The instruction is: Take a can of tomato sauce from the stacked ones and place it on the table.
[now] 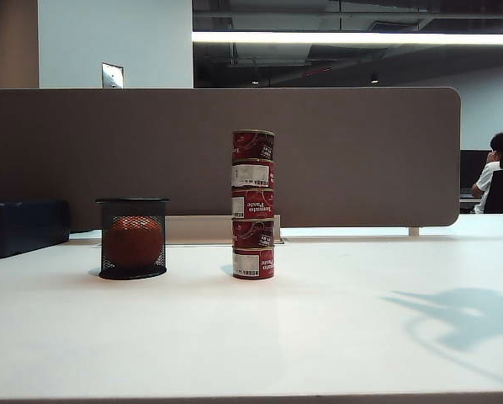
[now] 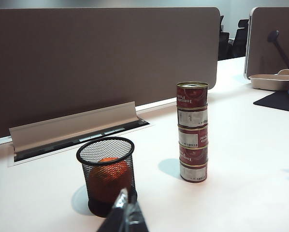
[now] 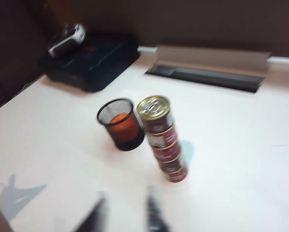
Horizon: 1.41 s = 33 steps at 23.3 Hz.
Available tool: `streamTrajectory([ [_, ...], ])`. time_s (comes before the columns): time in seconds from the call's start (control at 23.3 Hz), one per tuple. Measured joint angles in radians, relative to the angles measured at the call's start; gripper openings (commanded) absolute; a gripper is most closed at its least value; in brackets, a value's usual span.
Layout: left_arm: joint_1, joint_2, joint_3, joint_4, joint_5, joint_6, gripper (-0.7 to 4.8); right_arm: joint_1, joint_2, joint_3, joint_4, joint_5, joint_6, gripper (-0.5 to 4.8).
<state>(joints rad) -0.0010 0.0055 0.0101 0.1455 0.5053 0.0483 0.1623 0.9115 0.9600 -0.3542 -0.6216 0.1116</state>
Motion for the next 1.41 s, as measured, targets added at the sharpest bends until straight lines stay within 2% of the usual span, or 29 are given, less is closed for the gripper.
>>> streamTrajectory([
  [0.09,0.0,0.0,0.0,0.0,0.0,0.0,-0.05,0.077,0.076,0.029,0.021,0.015,0.0,1.99],
  [0.13,0.0,0.0,0.0,0.0,0.0,0.0,-0.05,0.095,0.096,0.04,0.025,0.026,0.0,2.51],
  [0.26,0.0,0.0,0.0,0.0,0.0,0.0,-0.05,0.158,0.202,0.106,0.067,0.069,0.002,2.77],
  [0.3,0.0,0.0,0.0,0.0,0.0,0.0,-0.05,0.171,0.23,0.121,0.077,0.074,0.002,3.39],
  [0.39,0.0,0.0,0.0,0.0,0.004,0.0,-0.05,0.2,0.3,0.168,0.079,0.086,0.0,4.15],
  [0.51,0.0,0.0,0.0,0.0,0.005,0.0,-0.05,0.227,0.405,0.254,0.09,0.109,0.002,4.43],
  [0.56,0.0,0.0,0.0,0.0,0.007,0.0,-0.05,0.232,0.428,0.267,0.092,0.109,0.001,4.7],
  [0.86,0.0,0.0,0.0,-0.003,0.007,0.0,-0.05,0.245,0.631,0.399,0.113,0.111,0.002,4.79],
  [1.41,0.0,0.0,0.0,-0.008,0.008,0.0,-0.05,0.284,0.789,0.428,0.191,0.157,0.002,4.79],
])
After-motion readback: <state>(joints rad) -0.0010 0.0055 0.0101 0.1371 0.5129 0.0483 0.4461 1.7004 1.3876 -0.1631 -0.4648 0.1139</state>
